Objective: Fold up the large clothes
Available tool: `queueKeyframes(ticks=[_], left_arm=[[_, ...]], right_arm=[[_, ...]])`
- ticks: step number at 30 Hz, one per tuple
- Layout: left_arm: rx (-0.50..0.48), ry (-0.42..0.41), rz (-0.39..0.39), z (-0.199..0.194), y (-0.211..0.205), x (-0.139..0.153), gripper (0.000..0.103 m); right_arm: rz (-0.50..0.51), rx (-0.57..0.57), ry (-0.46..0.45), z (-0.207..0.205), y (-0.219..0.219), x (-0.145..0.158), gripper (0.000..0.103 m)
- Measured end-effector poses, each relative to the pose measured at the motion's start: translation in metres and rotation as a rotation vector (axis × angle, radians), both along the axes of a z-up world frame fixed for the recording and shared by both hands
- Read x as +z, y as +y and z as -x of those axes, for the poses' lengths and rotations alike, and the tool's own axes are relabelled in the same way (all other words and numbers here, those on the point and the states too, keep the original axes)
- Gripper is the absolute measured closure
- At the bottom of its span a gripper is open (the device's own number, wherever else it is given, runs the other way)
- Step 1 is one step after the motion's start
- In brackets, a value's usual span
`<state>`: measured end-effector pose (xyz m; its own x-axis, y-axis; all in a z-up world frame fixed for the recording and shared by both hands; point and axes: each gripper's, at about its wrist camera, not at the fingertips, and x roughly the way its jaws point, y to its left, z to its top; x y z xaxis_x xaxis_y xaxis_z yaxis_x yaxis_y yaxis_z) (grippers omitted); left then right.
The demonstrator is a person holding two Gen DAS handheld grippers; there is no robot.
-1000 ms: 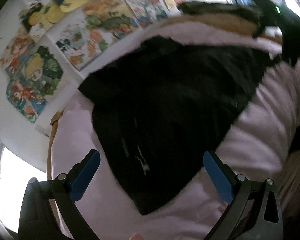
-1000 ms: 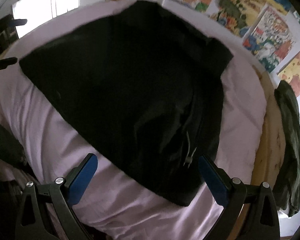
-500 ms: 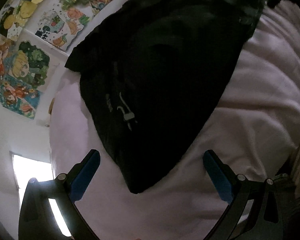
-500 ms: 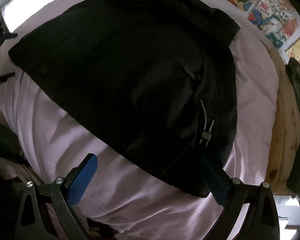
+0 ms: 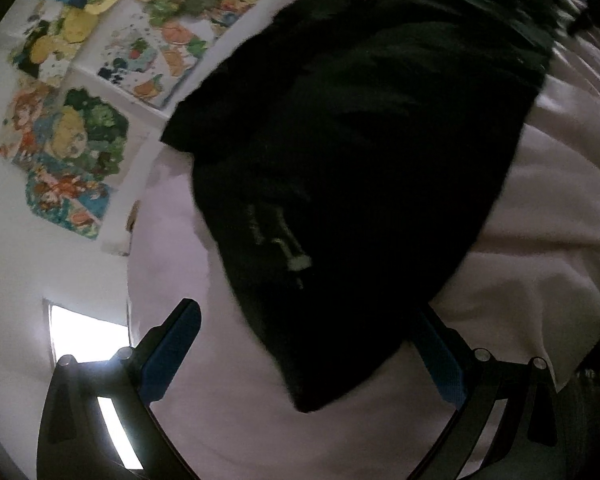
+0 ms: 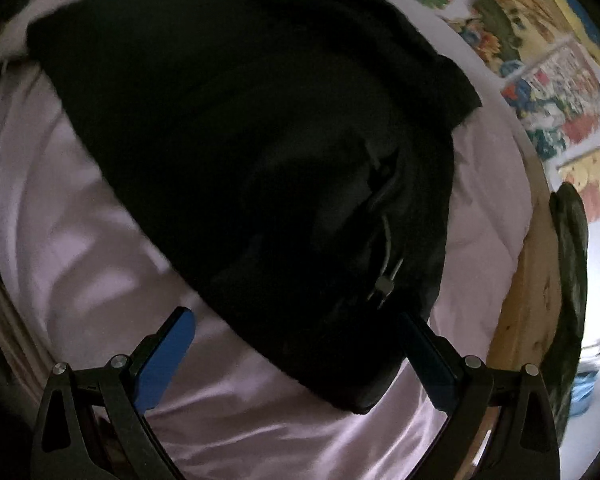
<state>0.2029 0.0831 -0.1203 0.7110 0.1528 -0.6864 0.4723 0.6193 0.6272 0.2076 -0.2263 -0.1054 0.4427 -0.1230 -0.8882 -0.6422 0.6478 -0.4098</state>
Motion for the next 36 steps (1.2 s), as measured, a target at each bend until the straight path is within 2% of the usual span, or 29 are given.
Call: queueKeyframes(ticks=[2, 6, 9, 14, 16, 17, 19, 20, 21, 22, 23, 24, 29, 33, 36], left_arm=[[0.017, -0.011, 0.007, -0.001, 0.0, 0.004, 0.002], [0.054, -0.02, 0.035, -0.006, 0.003, 0.012, 0.002], [0.078, -0.025, 0.055, -0.006, 0.003, 0.017, 0.004], [0.072, -0.007, 0.095, -0.005, 0.002, 0.025, 0.023], [0.068, 0.022, 0.123, -0.003, 0.0, 0.026, 0.04], [0.067, 0.037, 0.144, -0.003, 0.0, 0.028, 0.044], [0.063, 0.054, 0.178, -0.003, 0.0, 0.031, 0.064], [0.061, 0.059, 0.19, -0.002, -0.001, 0.032, 0.068], [0.057, 0.057, 0.199, -0.001, -0.002, 0.035, 0.072], [0.056, 0.049, 0.199, 0.001, -0.004, 0.037, 0.075], [0.055, 0.041, 0.207, 0.001, -0.005, 0.04, 0.077], [0.06, 0.037, 0.226, 0.002, -0.004, 0.044, 0.08], [0.101, 0.0, 0.335, -0.004, 0.002, 0.07, 0.086], [0.139, -0.046, 0.407, -0.006, 0.003, 0.095, 0.09], [0.154, -0.073, 0.424, -0.007, 0.002, 0.107, 0.092]], right_arm=[[0.038, 0.018, -0.025, 0.004, -0.002, -0.006, 0.001], [0.195, 0.11, -0.139, 0.01, -0.001, -0.024, 0.0], [0.241, 0.136, -0.157, 0.012, 0.001, -0.033, 0.0], [0.344, 0.222, -0.219, 0.017, 0.005, -0.043, 0.0], [0.41, 0.301, -0.273, 0.024, 0.008, -0.05, 0.001], [0.446, 0.338, -0.304, 0.029, 0.01, -0.054, 0.001], [0.482, 0.379, -0.34, 0.032, 0.01, -0.059, 0.003], [0.483, 0.382, -0.344, 0.032, 0.01, -0.058, 0.009], [0.485, 0.38, -0.352, 0.03, 0.008, -0.058, 0.02], [0.49, 0.373, -0.356, 0.028, 0.007, -0.057, 0.028], [0.494, 0.362, -0.357, 0.027, 0.006, -0.056, 0.044], [0.496, 0.352, -0.363, 0.025, 0.005, -0.055, 0.055], [0.44, 0.313, -0.383, 0.022, 0.003, -0.039, 0.07], [0.284, 0.207, -0.407, 0.02, 0.006, -0.005, 0.083], [0.183, 0.143, -0.434, 0.012, 0.001, 0.021, 0.086]])
